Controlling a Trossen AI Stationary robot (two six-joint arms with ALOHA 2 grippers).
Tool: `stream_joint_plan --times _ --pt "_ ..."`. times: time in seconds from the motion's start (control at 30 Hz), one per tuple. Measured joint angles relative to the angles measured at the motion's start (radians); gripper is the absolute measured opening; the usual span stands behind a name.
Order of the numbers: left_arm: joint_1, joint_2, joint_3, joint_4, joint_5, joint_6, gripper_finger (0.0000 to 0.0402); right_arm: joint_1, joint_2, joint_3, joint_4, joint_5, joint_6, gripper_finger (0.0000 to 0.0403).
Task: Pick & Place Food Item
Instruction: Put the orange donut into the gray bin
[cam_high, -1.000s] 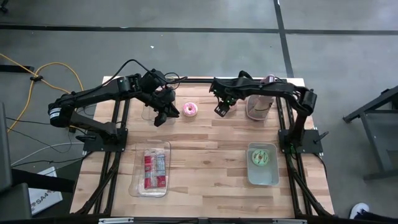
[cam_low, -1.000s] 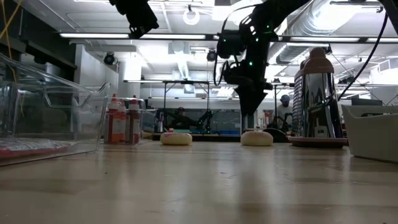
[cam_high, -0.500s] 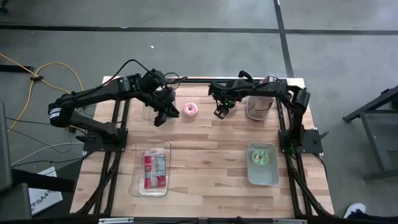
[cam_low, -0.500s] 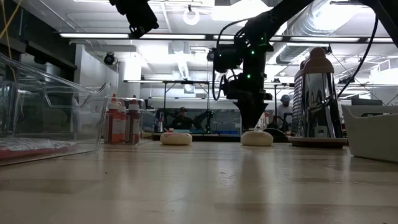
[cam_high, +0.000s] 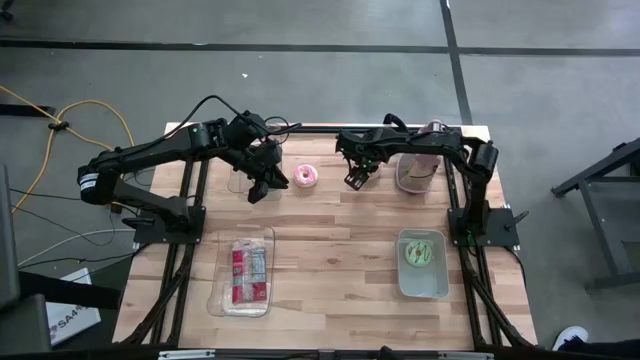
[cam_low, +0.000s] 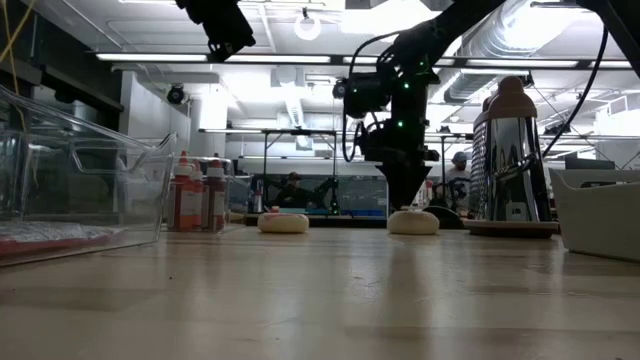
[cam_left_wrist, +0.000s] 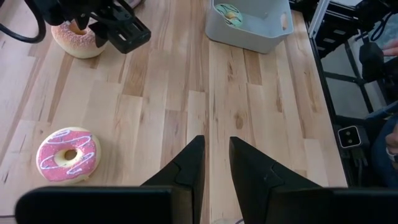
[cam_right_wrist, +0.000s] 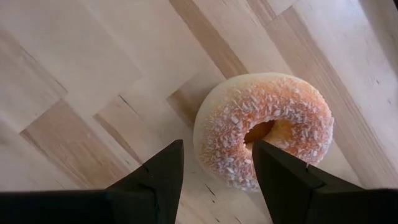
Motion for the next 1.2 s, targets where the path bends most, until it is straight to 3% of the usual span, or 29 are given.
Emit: stream_joint_plan --times 1.2 --pt "0.0 0.0 0.0 0.0 0.0 0.0 0.007 -0.031 0.041 -0.019 0.04 -0.035 -0.01 0.02"
